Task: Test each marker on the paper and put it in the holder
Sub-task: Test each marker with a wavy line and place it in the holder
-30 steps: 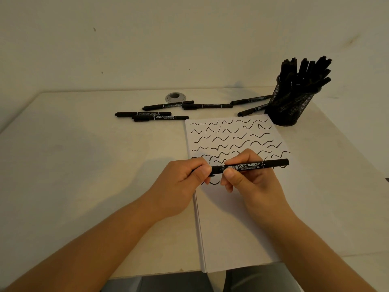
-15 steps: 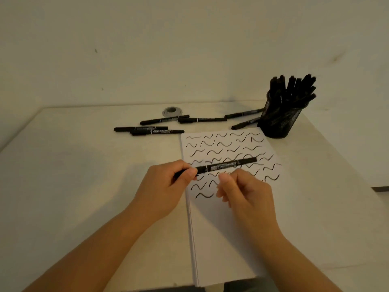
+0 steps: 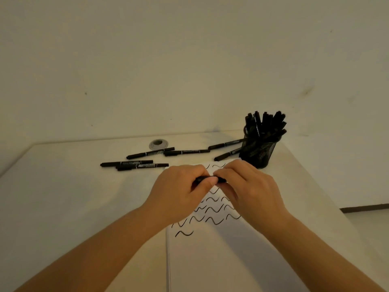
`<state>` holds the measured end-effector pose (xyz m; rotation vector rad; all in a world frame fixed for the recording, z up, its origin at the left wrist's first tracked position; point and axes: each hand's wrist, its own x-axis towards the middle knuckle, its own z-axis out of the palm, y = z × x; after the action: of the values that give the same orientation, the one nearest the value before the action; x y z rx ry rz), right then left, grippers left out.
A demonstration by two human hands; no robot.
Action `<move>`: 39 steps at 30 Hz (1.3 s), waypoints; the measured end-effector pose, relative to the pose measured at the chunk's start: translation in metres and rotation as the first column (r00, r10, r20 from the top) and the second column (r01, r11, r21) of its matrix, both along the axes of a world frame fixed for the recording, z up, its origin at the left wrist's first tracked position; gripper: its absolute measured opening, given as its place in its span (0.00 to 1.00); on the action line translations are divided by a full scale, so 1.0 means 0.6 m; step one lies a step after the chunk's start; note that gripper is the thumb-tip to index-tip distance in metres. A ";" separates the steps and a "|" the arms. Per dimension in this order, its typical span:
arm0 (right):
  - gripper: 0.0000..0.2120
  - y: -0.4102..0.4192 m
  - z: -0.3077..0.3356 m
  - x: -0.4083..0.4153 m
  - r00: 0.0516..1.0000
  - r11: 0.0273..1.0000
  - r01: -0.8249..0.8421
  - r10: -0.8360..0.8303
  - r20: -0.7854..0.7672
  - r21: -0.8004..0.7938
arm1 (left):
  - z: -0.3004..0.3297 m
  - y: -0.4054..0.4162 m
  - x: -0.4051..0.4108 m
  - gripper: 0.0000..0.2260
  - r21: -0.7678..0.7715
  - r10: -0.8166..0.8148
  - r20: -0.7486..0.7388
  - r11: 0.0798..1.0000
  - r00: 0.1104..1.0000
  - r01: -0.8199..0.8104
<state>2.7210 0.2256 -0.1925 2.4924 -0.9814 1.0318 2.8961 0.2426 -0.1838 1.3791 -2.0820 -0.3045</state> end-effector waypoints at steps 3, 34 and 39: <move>0.07 -0.030 0.022 -0.025 0.996 0.992 0.064 -0.070 0.052 0.107 | 0.021 -0.032 -0.020 0.13 0.001 -0.045 -0.022 0.999 0.999 0.045; 0.16 -0.178 0.037 -0.100 0.829 0.795 0.374 -0.518 0.213 0.477 | -0.088 -0.275 -0.075 0.12 0.321 0.129 0.348 0.914 0.929 -0.247; 0.15 -0.173 0.039 -0.094 0.854 0.832 0.417 -0.496 0.157 0.365 | -0.089 -0.270 -0.073 0.13 0.315 0.141 0.388 0.908 0.911 -0.275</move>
<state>2.6649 0.1216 -0.1691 2.1939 -1.8534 1.0984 2.8522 0.0804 -0.2373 1.9985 -2.2092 -0.3856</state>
